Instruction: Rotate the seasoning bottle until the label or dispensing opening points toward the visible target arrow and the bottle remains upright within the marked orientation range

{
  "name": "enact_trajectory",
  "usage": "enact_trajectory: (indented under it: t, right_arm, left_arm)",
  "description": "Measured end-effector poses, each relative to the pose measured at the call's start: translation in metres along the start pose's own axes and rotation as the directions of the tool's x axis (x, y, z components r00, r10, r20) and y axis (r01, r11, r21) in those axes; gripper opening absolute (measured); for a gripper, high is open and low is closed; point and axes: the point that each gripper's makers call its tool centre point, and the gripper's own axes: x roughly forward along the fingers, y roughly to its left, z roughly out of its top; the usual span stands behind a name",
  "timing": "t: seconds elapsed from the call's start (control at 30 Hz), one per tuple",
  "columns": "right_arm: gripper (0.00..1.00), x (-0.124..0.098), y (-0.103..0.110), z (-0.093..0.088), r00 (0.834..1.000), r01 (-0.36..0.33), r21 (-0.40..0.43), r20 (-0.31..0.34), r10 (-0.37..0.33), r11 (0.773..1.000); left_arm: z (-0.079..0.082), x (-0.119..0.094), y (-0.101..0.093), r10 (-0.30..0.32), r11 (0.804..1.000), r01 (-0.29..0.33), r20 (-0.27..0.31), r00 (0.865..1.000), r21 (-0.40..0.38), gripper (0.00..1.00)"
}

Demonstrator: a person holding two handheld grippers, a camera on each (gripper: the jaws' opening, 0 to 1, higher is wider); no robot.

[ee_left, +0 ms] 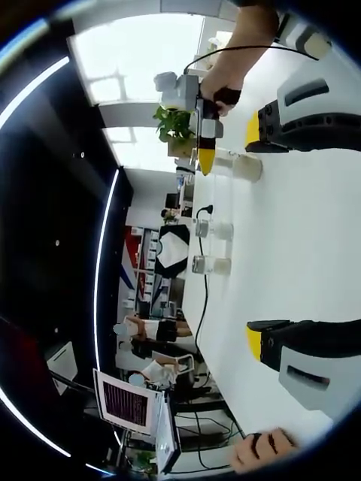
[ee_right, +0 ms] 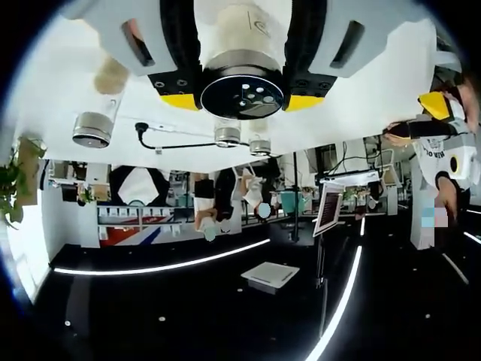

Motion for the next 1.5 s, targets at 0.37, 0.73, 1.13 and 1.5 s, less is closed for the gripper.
enact_trajectory:
  t: [0.37,0.73,1.13,1.5]
  right_arm:
    - [0.54,-0.007,-0.003,0.001,1.0,0.003,-0.001,-0.001,-0.003,1.0]
    - [0.55,-0.027,-0.003,0.012,0.998,0.048,-0.109,0.035,-0.044,0.993]
    - [0.57,-0.067,-0.013,0.019,0.991,0.107,-0.087,0.088,-0.1,0.99]
    - [0.58,-0.108,-0.01,0.007,0.981,0.173,-0.05,0.099,-0.167,0.984]
  left_arm:
    - [0.0,-0.001,0.002,0.005,1.0,-0.005,0.001,1.0,-0.002,0.97]
    - [-0.004,0.001,-0.001,-0.002,1.0,0.002,-0.002,1.0,0.0,0.97]
    - [-0.002,0.003,-0.005,-0.016,1.0,0.016,0.01,1.0,0.007,0.97]
    - [-0.003,0.005,-0.01,-0.027,1.0,0.027,0.013,1.0,0.009,0.97]
